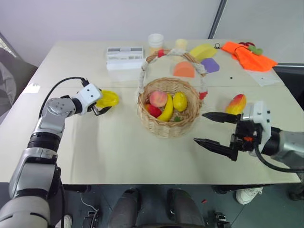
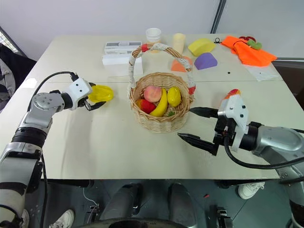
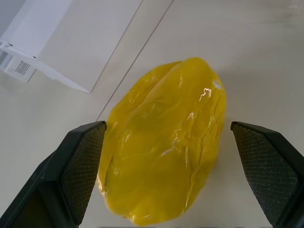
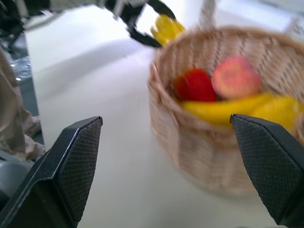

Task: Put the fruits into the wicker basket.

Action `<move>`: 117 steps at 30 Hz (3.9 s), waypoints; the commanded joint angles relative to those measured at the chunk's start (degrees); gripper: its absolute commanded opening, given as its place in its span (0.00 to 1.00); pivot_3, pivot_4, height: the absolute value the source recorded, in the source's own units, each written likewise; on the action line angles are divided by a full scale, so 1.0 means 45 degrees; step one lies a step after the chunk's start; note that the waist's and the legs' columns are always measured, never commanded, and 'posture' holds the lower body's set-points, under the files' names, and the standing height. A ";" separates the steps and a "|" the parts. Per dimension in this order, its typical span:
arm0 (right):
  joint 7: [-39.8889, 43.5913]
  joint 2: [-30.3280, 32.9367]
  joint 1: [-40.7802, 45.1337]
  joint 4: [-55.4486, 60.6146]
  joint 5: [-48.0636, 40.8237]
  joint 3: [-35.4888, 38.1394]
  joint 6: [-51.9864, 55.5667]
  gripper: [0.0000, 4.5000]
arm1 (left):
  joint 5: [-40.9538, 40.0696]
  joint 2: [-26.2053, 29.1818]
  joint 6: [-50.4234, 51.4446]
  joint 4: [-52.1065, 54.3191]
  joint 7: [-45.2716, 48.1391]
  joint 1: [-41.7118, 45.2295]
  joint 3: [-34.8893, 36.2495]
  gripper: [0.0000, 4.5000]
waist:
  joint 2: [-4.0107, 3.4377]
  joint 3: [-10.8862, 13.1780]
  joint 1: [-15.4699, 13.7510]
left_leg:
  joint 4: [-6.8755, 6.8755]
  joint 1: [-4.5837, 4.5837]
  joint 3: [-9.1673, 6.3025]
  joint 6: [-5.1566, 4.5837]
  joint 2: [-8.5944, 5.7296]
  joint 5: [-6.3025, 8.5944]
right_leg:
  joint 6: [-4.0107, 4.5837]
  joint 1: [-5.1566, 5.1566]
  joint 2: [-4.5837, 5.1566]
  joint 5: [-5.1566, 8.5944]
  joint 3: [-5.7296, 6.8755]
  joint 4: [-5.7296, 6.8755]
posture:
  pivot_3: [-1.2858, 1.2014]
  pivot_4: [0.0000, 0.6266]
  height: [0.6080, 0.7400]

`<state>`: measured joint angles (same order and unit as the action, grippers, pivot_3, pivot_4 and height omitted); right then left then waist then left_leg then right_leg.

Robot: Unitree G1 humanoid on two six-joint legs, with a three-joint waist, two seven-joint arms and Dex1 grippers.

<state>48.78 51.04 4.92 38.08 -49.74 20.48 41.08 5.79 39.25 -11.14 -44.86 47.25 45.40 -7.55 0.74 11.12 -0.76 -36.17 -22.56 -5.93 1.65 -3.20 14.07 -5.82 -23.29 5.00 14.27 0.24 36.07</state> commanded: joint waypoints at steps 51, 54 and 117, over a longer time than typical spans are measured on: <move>-0.6006 -0.2899 0.1808 -0.6078 0.6443 -0.0974 -0.3172 1.00 | -0.9318 -0.3023 1.0425 1.3527 0.0233 -0.2345 0.1354 0.98 | 0.0010 0.0003 0.0225 | -0.0017 0.0024 0.0062 0.0001 0.0007 -0.0004 | -0.0008 0.0003 -0.0007 -0.0008 -0.0042 0.0021 | 0.52 0.24 1.00; -0.8093 -0.3558 0.3220 -0.8004 0.7946 -0.1390 -0.2682 1.00 | -0.9556 -0.2342 1.0423 1.4388 0.0608 -0.3673 0.1757 0.98 | 0.0006 -0.0001 0.0348 | -0.0015 0.0025 0.0069 0.0003 0.0008 -0.0005 | -0.0007 0.0003 -0.0005 -0.0009 -0.0049 0.0019 | 0.52 0.24 1.00; -0.1680 -0.1596 0.1303 0.0239 0.2382 -0.0965 0.0578 0.99 | -0.9733 -0.0900 0.8247 1.4652 0.1217 -0.6468 0.3026 1.00 | 0.0037 0.0004 0.0111 | -0.0174 -0.0166 0.0284 -0.0004 0.0200 -0.0001 | 0.0093 -0.0203 -0.0170 -0.0143 -0.0188 0.0007 | 0.52 0.24 1.00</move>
<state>41.86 43.61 10.25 38.66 -38.95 13.84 45.42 -36.98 35.38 26.14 20.32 52.41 15.52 5.74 0.91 11.13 -0.26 -37.01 -23.31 -4.64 1.63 -2.24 14.06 -5.29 -24.19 4.16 13.58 -0.63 36.10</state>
